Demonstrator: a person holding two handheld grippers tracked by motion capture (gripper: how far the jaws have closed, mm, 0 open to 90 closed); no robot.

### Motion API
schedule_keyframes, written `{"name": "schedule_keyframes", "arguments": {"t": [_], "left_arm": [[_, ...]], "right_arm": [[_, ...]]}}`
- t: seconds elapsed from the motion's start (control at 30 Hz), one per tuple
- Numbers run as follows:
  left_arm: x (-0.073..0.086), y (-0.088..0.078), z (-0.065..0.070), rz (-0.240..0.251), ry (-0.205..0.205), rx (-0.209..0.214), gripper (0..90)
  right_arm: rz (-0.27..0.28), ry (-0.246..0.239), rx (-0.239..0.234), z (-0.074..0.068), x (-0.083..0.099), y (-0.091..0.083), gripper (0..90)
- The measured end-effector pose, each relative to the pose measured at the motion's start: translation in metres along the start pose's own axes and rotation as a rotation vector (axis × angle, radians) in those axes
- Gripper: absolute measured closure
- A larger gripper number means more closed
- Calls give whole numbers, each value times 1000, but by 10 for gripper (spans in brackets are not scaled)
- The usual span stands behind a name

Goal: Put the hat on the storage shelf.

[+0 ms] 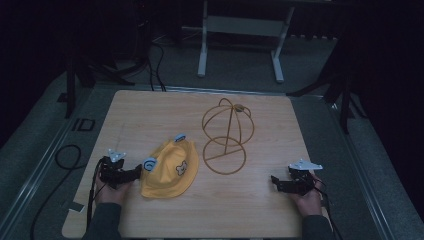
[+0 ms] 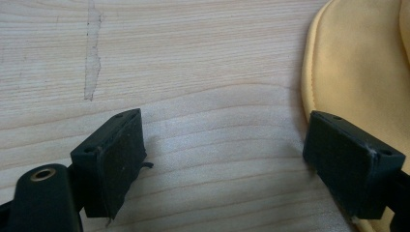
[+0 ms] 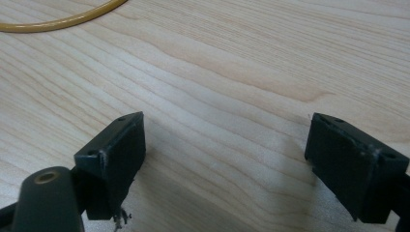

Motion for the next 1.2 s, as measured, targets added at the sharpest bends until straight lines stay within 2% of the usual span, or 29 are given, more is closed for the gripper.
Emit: {"name": "schedule_keyframes", "arguments": {"t": [0.43,0.77,0.93,1.1,1.2], "left_arm": [[0,0,-1,-6,10,11,147],[-1,-2,-2,-37,42,51,177],[-2,-5,-6,-68,66,84,321],[-1,-8,-11,-78,91,110,408],[0,-10,-14,-85,105,144,443]], "right_arm": [[0,0,0,0,0,0,145],[0,1,0,0,0,0,144],[0,0,0,0,0,0,144],[0,0,0,0,0,0,144],[0,0,0,0,0,0,144]]}}
Point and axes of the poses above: each handheld gripper's, and its own axes: y roughly forward along the jaws, x roughly out of its underside, z roughly to its right, the point moved 9 cm from there along y, roughly forward along the jaws, and after that the axes turned 14 degrees about y, right-handed, at the moved point
